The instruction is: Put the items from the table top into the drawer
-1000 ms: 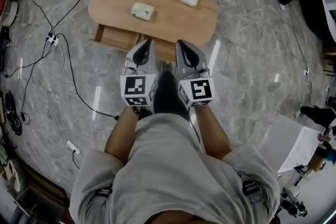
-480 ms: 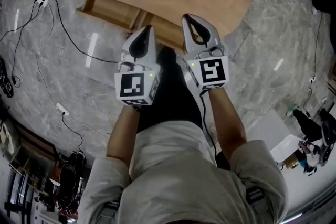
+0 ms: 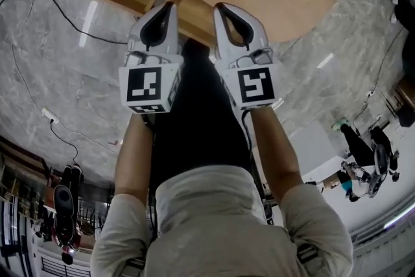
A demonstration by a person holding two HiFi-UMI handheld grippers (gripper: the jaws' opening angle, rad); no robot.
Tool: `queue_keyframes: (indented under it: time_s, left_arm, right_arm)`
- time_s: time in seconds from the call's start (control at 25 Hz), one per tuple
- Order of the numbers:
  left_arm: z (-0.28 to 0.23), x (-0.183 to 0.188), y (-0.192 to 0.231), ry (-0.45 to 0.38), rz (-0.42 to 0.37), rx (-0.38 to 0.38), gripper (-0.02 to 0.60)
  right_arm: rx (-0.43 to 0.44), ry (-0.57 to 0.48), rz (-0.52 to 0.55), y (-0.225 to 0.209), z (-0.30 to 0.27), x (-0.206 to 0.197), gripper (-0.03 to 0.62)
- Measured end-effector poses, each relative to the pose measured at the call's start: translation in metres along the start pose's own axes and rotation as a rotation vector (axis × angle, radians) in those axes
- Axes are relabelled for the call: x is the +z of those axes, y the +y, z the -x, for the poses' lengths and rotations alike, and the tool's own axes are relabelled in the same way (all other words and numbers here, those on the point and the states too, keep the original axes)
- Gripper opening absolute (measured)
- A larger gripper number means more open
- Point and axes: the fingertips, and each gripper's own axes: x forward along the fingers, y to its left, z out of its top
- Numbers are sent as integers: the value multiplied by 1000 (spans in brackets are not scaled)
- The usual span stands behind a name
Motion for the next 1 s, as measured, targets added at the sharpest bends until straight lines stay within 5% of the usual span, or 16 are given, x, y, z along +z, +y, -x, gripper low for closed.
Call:
queue_keyframes:
  time_s: [0.36,0.48,0.72,1.0]
  left_arm:
    - [-35,-7,26,57,35,-45,20]
    - [-49,-7,36,76,24,-51,20]
    - [-70,-6,54,91,28,-57,20]
    - [-65,-13,73,108,68,-50,20]
  right_arm:
    - [-38,58,73,-23,-56,18,11]
    - [-37,122,64,-35,-79,16,153]
    - [-52,219,127,-54,-119,4,165]
    - [-38,367,225,-67,-163,-24,314]
